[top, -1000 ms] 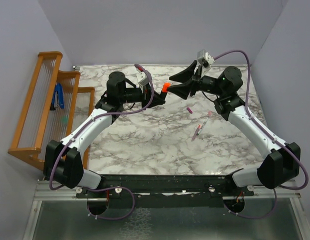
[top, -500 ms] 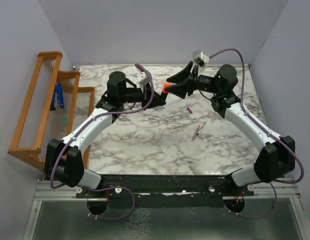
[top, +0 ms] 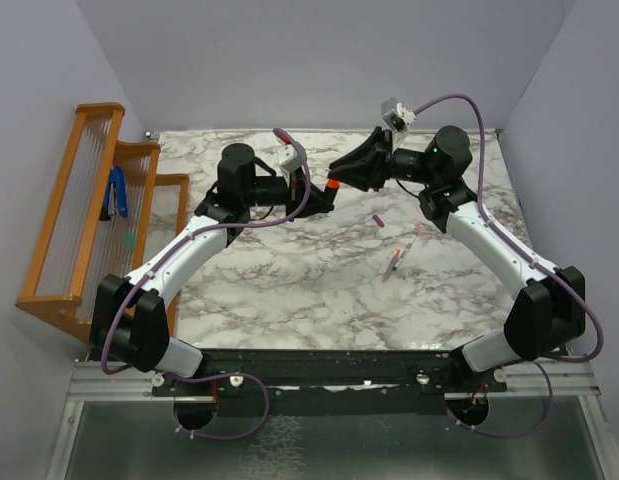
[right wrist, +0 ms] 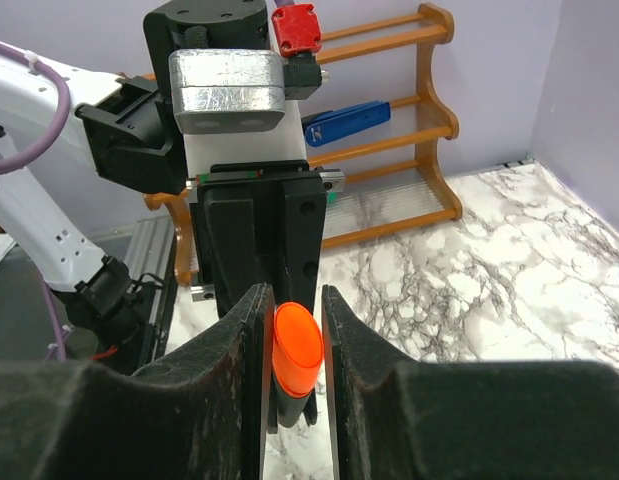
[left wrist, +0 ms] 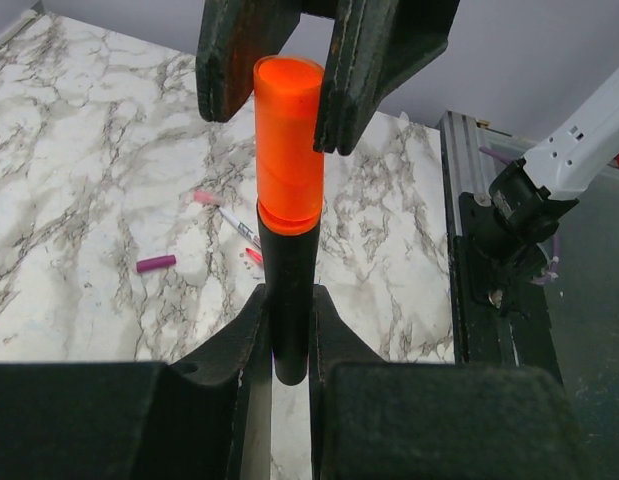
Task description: Insert the pens into the pen caps
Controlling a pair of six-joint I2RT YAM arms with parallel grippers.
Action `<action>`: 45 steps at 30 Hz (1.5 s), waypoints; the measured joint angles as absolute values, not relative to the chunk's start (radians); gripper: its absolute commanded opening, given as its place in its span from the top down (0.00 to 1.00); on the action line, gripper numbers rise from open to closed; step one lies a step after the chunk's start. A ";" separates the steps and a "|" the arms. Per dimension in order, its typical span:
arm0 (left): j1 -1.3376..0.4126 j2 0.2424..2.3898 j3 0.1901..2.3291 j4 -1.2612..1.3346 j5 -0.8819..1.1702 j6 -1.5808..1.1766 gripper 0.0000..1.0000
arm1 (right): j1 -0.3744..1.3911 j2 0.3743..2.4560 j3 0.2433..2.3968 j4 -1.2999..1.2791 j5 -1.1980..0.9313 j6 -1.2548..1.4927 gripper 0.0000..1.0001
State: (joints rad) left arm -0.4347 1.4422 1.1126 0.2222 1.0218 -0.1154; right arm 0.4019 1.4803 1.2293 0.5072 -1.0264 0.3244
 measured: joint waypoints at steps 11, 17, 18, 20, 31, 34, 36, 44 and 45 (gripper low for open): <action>-0.436 1.446 1.124 0.222 1.021 -0.115 1.00 | 0.402 1.488 1.250 0.484 -1.048 0.313 0.82; -0.436 1.461 1.139 0.219 1.019 -0.113 1.00 | 0.397 1.488 1.252 0.479 -1.052 0.308 0.92; -0.436 1.463 1.139 0.219 1.019 -0.113 1.00 | 0.397 1.488 1.252 0.478 -1.053 0.307 0.94; -0.436 1.467 1.145 0.216 1.018 -0.113 1.00 | 0.397 1.488 1.252 0.478 -1.053 0.304 0.96; -0.439 1.491 1.198 0.175 1.000 -0.104 1.00 | 0.397 1.488 1.252 0.486 -1.038 0.259 0.99; -0.439 1.494 1.210 0.154 0.983 -0.093 1.00 | 0.401 1.488 1.252 0.485 -1.018 0.235 0.99; -0.439 1.495 1.222 0.136 0.966 -0.086 1.00 | 0.404 1.487 1.249 0.487 -1.000 0.222 0.99; -0.439 1.505 1.234 0.123 0.926 -0.070 1.00 | 0.413 1.480 1.214 0.504 -0.937 0.173 0.99; -0.439 1.506 1.234 0.123 0.923 -0.070 1.00 | 0.413 1.480 1.211 0.505 -0.933 0.166 0.99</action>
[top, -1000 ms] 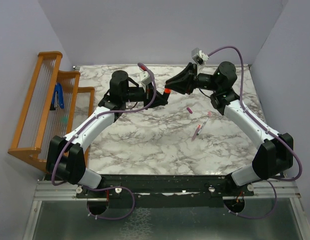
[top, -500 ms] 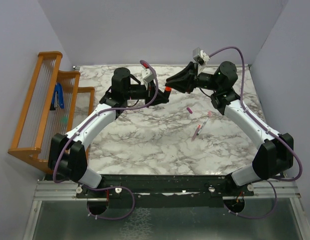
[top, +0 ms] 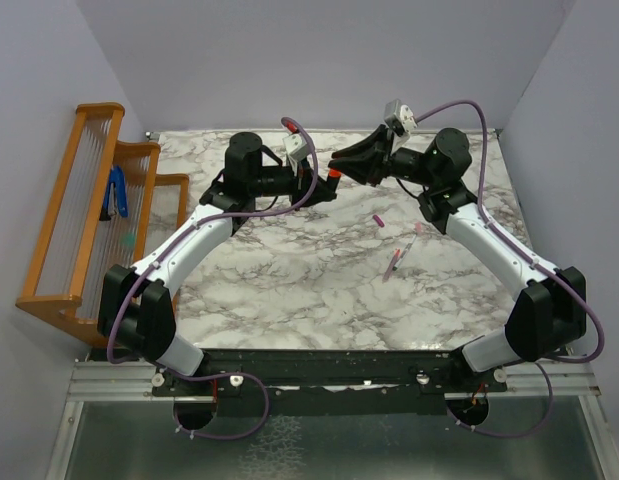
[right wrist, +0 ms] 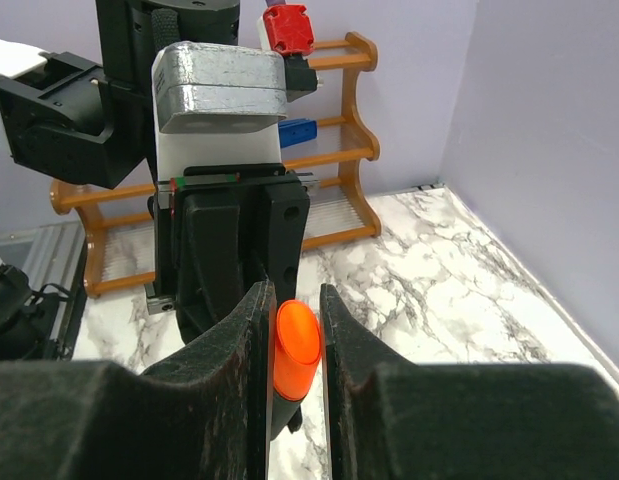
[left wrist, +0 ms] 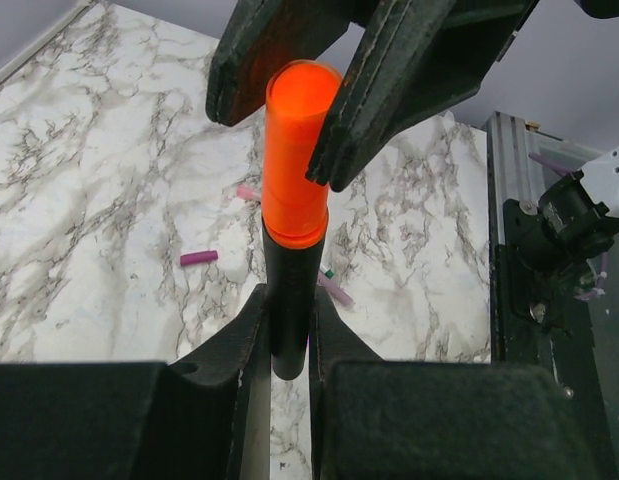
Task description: Insert the pens into the pen caps
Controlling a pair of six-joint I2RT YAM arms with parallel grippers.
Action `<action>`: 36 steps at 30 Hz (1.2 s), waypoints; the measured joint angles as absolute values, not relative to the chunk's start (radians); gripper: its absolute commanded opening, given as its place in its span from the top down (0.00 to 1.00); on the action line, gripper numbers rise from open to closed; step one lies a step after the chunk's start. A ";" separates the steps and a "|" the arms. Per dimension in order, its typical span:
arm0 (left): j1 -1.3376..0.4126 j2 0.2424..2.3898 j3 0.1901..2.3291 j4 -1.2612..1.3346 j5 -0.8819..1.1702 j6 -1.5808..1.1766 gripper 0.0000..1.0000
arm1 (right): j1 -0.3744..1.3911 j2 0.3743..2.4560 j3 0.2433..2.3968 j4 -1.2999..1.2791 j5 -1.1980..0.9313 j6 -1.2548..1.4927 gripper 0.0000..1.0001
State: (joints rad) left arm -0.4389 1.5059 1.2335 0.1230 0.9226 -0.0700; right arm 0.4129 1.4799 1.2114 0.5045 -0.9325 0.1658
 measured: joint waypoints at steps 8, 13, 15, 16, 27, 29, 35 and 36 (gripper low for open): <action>-0.431 1.506 1.232 0.139 0.920 -0.089 1.00 | 0.420 1.491 1.209 0.527 -0.927 0.128 0.99; -0.411 1.506 1.232 0.140 0.953 -0.116 1.00 | 0.428 1.510 1.204 0.546 -0.929 0.114 0.99; -0.405 1.506 1.232 0.139 0.968 -0.125 1.00 | 0.431 1.514 1.203 0.550 -0.931 0.102 0.99; -0.401 1.506 1.232 0.139 0.981 -0.133 1.00 | 0.433 1.514 1.203 0.549 -0.935 0.094 0.99; -0.362 1.506 1.232 0.134 1.078 -0.164 1.00 | 0.447 1.551 1.270 0.432 -1.005 -0.052 0.99; -0.358 1.506 1.232 0.130 1.081 -0.164 1.00 | 0.449 1.552 1.271 0.426 -1.005 -0.066 0.99; -0.354 1.506 1.232 0.127 1.081 -0.149 1.00 | 0.453 1.553 1.269 0.425 -1.004 -0.090 0.99; -0.353 1.506 1.232 0.125 1.081 -0.145 1.00 | 0.453 1.553 1.267 0.425 -1.003 -0.092 0.99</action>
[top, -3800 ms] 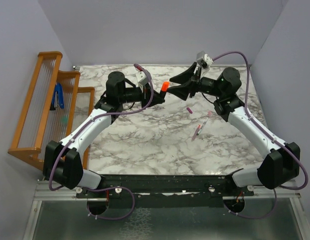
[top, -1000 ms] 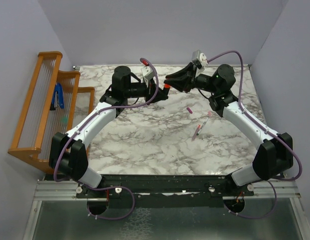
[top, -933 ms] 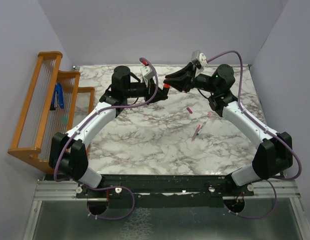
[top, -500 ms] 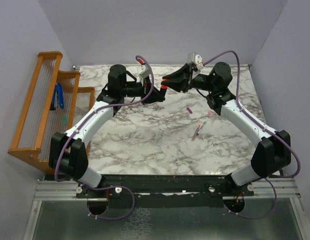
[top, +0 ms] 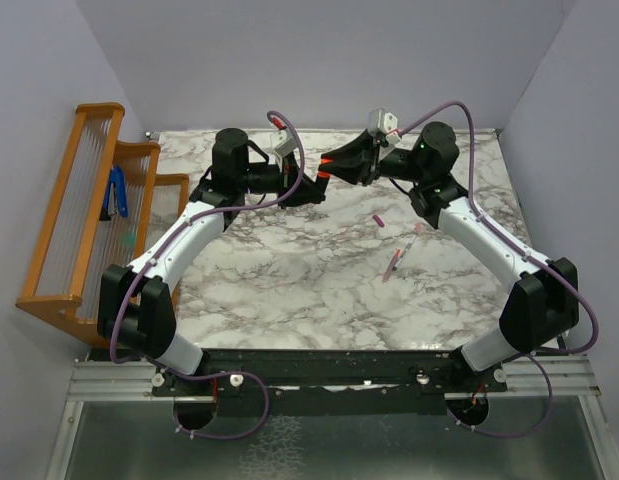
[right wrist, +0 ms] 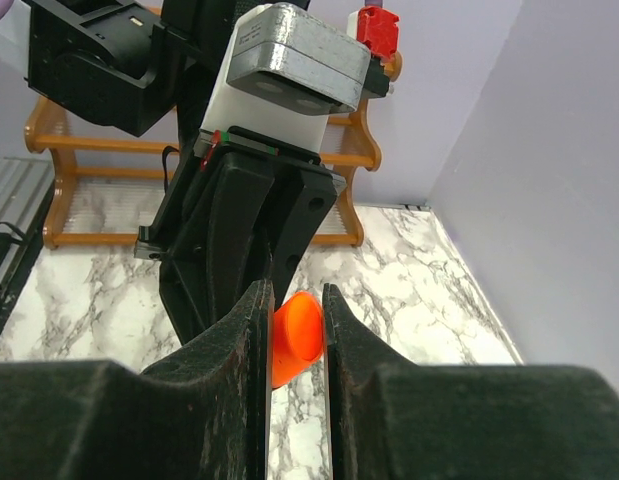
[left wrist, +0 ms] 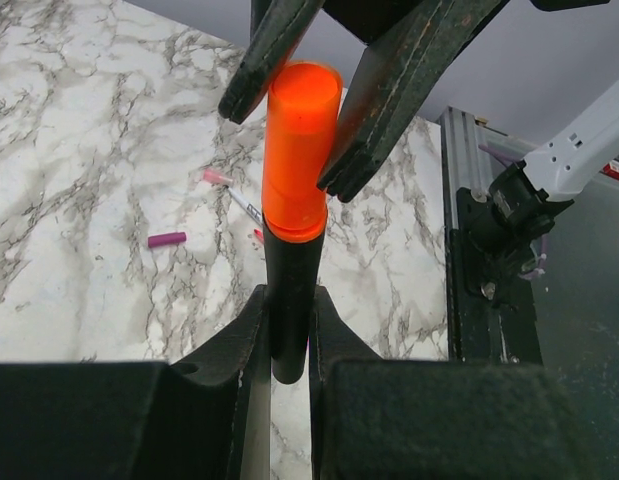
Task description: Insert the pens into the pen caps
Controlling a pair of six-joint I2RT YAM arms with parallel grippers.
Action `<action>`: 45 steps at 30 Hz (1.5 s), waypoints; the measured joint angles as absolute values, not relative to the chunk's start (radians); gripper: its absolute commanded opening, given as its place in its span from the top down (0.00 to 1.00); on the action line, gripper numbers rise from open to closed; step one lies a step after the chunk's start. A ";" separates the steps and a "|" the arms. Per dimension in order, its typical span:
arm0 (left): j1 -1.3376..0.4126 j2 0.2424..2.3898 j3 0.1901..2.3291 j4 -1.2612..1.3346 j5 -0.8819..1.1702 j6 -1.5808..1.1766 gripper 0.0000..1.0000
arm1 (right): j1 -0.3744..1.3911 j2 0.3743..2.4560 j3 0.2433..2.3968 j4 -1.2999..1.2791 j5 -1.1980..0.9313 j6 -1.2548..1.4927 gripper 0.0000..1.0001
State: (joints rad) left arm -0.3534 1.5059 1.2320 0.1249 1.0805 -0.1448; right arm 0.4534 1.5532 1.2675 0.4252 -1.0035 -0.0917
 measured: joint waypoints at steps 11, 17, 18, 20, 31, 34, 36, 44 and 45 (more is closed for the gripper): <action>-0.347 1.506 1.232 0.117 1.056 -0.105 1.00 | 0.470 1.557 1.243 0.469 -0.966 -0.114 0.99; -0.344 1.506 1.232 0.070 1.019 -0.080 1.00 | 0.480 1.563 1.200 0.530 -0.926 -0.113 0.99; -0.344 1.506 1.232 0.064 1.015 -0.076 1.00 | 0.481 1.565 1.193 0.542 -0.923 -0.113 0.99; -0.342 1.506 1.232 0.062 1.005 -0.070 1.00 | 0.482 1.570 1.180 0.571 -0.914 -0.110 0.99; -0.329 1.506 1.232 0.059 0.977 -0.066 1.00 | 0.499 1.593 1.135 0.698 -0.850 -0.086 0.99; -0.325 1.506 1.232 0.054 0.973 -0.070 1.00 | 0.504 1.605 1.135 0.718 -0.841 -0.083 0.99; -0.321 1.506 1.232 0.038 0.974 -0.074 1.00 | 0.509 1.612 1.134 0.726 -0.836 -0.081 0.99; -0.312 1.506 1.236 -0.150 0.945 -0.085 1.00 | 0.521 1.663 1.114 0.726 -0.837 -0.067 0.99; -0.311 1.506 1.237 -0.187 0.940 -0.086 1.00 | 0.525 1.669 1.111 0.722 -0.837 -0.064 0.99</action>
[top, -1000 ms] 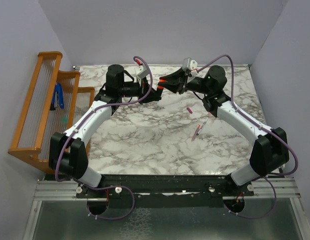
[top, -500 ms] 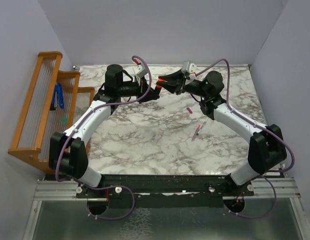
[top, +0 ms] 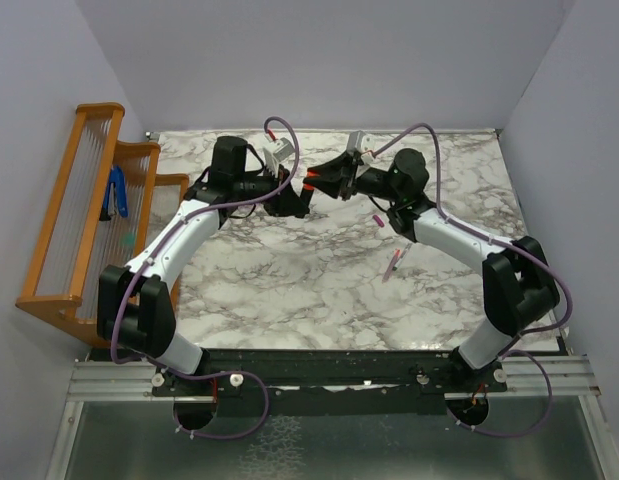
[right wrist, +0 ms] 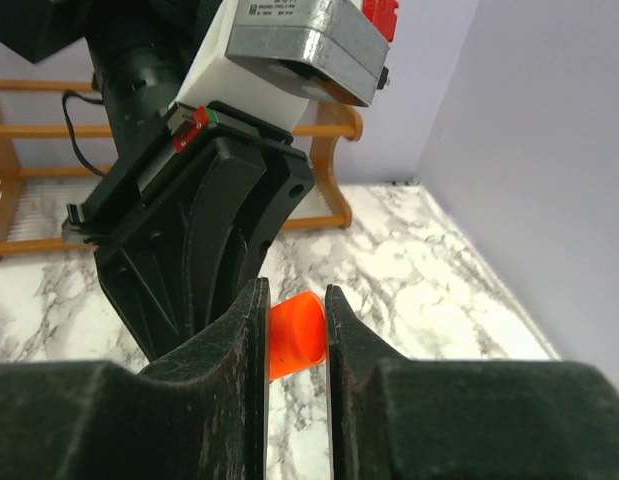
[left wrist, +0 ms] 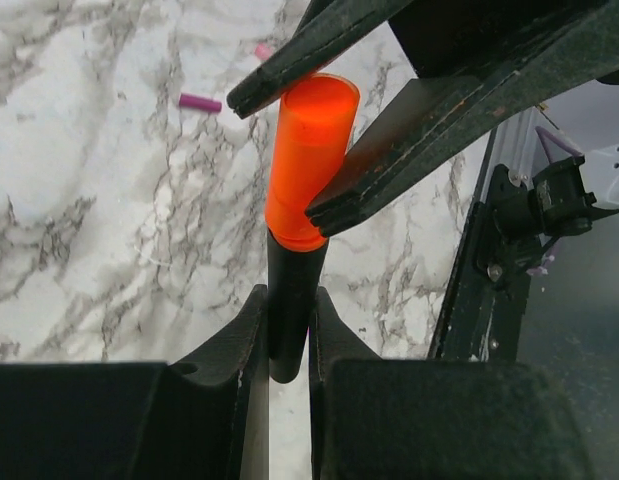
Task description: Insert the pens into the pen caps
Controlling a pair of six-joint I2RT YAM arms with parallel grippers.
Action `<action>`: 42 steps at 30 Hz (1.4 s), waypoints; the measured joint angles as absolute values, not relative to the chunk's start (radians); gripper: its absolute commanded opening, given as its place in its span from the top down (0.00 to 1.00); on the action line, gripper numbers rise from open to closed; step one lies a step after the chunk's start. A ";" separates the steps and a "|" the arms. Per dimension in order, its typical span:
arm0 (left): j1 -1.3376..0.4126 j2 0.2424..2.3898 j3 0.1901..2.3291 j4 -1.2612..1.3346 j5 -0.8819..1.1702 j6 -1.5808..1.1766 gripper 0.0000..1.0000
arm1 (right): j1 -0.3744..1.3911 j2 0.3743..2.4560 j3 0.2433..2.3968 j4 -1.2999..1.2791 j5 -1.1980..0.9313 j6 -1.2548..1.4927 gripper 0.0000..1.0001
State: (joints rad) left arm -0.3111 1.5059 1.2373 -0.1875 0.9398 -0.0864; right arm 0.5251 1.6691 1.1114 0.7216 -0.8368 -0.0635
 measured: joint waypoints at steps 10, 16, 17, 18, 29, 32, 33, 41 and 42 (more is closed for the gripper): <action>-0.311 1.505 1.252 -0.403 0.881 -0.099 1.00 | 0.539 1.700 1.111 0.622 -0.845 -0.046 0.99; -0.304 1.444 1.121 -0.116 0.890 -0.142 1.00 | 0.540 1.670 1.186 0.537 -0.828 -0.032 0.87; -0.302 1.424 1.078 -0.029 0.896 -0.149 1.00 | 0.542 1.659 1.208 0.514 -0.823 -0.024 0.83; -0.300 1.406 1.042 0.036 0.897 -0.152 1.00 | 0.546 1.651 1.221 0.492 -0.815 -0.017 0.79; -0.282 1.223 0.777 0.385 0.804 -0.168 1.00 | 0.577 1.557 1.249 0.347 -0.537 0.097 0.61; -0.286 1.201 0.775 0.301 0.720 -0.120 1.00 | 0.552 1.519 1.219 0.341 -0.396 0.096 0.60; -0.290 1.203 0.785 0.255 0.686 -0.100 1.00 | 0.545 1.500 1.200 0.340 -0.356 0.095 0.59; -0.297 1.306 0.899 -0.073 0.365 0.009 1.00 | 0.525 1.341 0.995 0.311 -0.200 0.097 0.57; -0.297 1.325 0.909 -0.094 0.341 0.010 1.00 | 0.527 1.333 0.979 0.298 -0.186 0.097 0.57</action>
